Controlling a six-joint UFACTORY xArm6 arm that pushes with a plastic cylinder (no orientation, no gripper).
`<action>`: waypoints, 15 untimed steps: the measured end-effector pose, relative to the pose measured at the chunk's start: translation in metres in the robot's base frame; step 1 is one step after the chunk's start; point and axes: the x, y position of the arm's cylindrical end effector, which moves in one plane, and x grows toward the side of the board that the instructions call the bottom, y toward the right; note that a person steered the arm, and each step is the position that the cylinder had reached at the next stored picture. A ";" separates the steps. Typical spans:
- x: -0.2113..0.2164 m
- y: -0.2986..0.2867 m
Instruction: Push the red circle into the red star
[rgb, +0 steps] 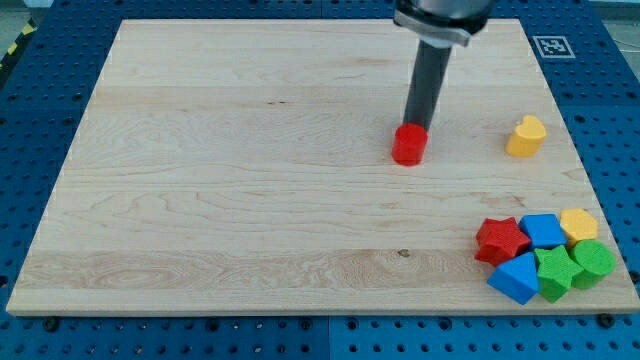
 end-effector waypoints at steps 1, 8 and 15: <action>0.041 -0.002; 0.100 -0.031; 0.130 -0.061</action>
